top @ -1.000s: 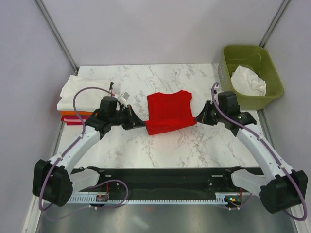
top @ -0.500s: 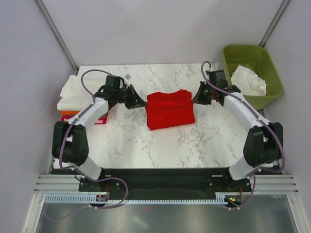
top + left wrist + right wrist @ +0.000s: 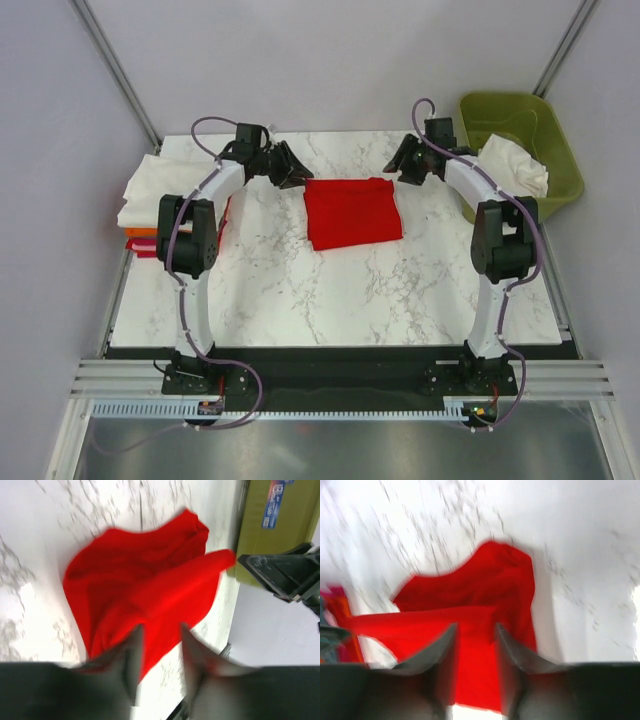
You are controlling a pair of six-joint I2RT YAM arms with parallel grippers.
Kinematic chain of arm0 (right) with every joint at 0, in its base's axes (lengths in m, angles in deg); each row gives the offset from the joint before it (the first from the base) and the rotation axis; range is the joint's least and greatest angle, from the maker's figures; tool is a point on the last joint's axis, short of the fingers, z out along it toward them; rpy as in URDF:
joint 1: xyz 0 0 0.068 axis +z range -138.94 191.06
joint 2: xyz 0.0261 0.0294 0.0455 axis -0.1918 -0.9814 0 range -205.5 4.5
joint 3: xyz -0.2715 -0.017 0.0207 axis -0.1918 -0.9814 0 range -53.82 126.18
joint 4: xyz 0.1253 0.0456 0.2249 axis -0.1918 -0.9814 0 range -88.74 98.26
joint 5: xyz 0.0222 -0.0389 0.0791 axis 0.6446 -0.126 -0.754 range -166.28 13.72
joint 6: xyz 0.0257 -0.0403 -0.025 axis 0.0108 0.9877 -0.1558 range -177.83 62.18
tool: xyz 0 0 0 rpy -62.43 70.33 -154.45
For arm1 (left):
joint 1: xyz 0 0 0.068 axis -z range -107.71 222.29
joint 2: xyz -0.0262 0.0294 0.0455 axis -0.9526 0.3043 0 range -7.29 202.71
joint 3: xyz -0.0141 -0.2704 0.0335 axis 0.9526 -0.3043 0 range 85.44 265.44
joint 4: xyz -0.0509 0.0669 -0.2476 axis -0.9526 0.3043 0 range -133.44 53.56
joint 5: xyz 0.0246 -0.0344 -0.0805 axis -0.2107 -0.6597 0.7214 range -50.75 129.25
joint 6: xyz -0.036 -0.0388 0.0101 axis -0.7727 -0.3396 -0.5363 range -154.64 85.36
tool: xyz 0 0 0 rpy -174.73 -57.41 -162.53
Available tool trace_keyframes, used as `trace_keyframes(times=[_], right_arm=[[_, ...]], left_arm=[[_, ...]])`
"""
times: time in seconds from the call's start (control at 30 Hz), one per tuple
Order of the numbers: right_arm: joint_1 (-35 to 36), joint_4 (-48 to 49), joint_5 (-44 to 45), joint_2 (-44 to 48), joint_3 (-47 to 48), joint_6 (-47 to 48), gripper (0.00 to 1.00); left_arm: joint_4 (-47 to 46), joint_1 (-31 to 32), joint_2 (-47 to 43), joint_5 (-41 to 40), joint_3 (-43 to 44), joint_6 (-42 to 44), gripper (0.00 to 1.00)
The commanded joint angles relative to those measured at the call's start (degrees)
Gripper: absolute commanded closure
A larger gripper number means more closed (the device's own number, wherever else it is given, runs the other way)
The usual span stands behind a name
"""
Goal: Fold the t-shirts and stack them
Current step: Fold the tshirt
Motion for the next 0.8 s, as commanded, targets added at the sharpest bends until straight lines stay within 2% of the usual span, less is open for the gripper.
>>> trace_keyframes(times=[0.0,0.03,0.07,0.2,0.23,0.33,0.57,0.77], right_arm=[[-0.52,9.25,1.06,-4.18,4.12,-3.19,0.2],[-0.52,9.43,0.99,-4.62,4.47,-2.94,0.13],[-0.52,9.52,0.55,-4.54,4.3,-1.03,0.13],[-0.43,16.19,-0.25,2.11,-5.0,1.45,0.2],[-0.52,18.2,0.62,3.1,-8.59,1.89,0.25],[-0.52,17.62,1.07,4.69,-11.52,4.52,0.28],[-0.43,16.56,0.54,0.65,-10.74,8.13,0.24],[-0.43,16.38,-0.16,-4.62,-7.93,7.26,0.3]], left_arm=[[-1.05,-0.61,5.39,2.27,7.61,-2.29,0.5],[-0.97,-0.52,5.92,2.36,8.75,-2.12,0.25],[-0.96,-0.43,5.41,1.75,8.59,-1.68,0.18],[-1.14,-0.34,0.05,-3.69,1.76,1.3,0.16],[-1.23,-0.17,-0.92,-6.06,0.17,1.66,0.17],[-2.36,0.88,-4.87,-9.66,-5.55,2.89,0.18],[-6.5,3.43,-6.47,-15.66,-12.85,3.25,0.16],[-9.49,4.05,-2.87,-16.36,-12.68,1.67,0.16]])
